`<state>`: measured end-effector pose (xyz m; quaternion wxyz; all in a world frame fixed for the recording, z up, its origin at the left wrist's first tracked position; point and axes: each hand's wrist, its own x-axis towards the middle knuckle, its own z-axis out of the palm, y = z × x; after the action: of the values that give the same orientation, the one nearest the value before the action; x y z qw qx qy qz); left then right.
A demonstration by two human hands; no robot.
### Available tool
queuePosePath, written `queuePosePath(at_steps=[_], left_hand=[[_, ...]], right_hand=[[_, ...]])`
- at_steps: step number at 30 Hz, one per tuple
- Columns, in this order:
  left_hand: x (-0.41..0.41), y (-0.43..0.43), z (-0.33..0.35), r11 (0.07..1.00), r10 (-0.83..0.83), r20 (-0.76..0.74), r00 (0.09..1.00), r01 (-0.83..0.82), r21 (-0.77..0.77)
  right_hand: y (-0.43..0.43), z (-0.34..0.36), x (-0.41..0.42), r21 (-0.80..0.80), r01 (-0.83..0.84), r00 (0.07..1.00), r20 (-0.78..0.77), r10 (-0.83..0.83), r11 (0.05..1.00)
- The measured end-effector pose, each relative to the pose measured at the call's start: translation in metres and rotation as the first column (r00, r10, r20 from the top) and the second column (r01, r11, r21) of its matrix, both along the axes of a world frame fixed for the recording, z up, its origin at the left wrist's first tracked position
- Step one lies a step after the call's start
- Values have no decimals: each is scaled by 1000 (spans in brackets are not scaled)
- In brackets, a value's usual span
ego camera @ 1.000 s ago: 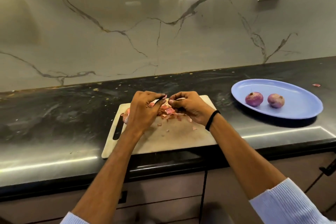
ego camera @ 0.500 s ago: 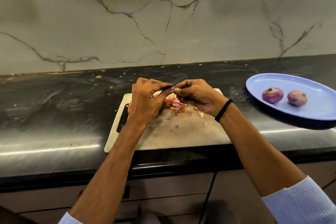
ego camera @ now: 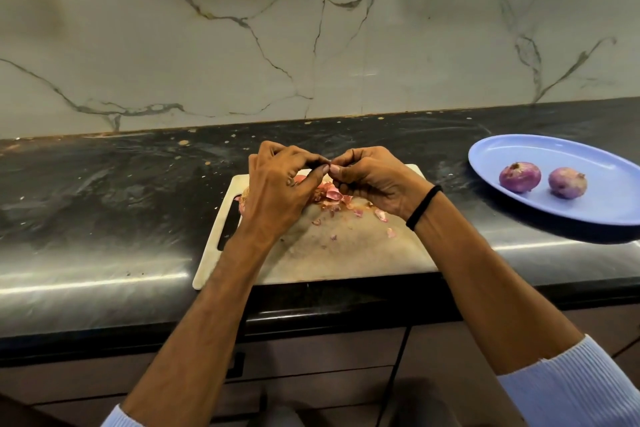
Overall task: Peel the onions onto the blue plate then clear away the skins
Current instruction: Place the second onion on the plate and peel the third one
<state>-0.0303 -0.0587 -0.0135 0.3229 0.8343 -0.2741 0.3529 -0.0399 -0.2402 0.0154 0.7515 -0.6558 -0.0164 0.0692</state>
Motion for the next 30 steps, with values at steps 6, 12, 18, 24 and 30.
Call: queuePosePath(at_steps=[6,12,18,24,30], left_hand=[[-1,-3,-1,992,84,49,995,-88,85],[-1,9,8,963,256,44,966,-250,-103],[-4,17,4,927,374,-64,925,-375,3],[-5,20,4,904,422,-186,887,-397,158],[-10,20,1,849,434,-190,881,-330,413]], right_hand=[[0,-1,0,-16,-51,998,30,52,999],[-3,-1,0,41,-40,997,70,37,998],[-3,-1,-1,67,-12,999,37,10,998],[-5,-1,-1,77,33,999,25,-35,996],[-6,-1,0,83,43,999,12,-44,996]])
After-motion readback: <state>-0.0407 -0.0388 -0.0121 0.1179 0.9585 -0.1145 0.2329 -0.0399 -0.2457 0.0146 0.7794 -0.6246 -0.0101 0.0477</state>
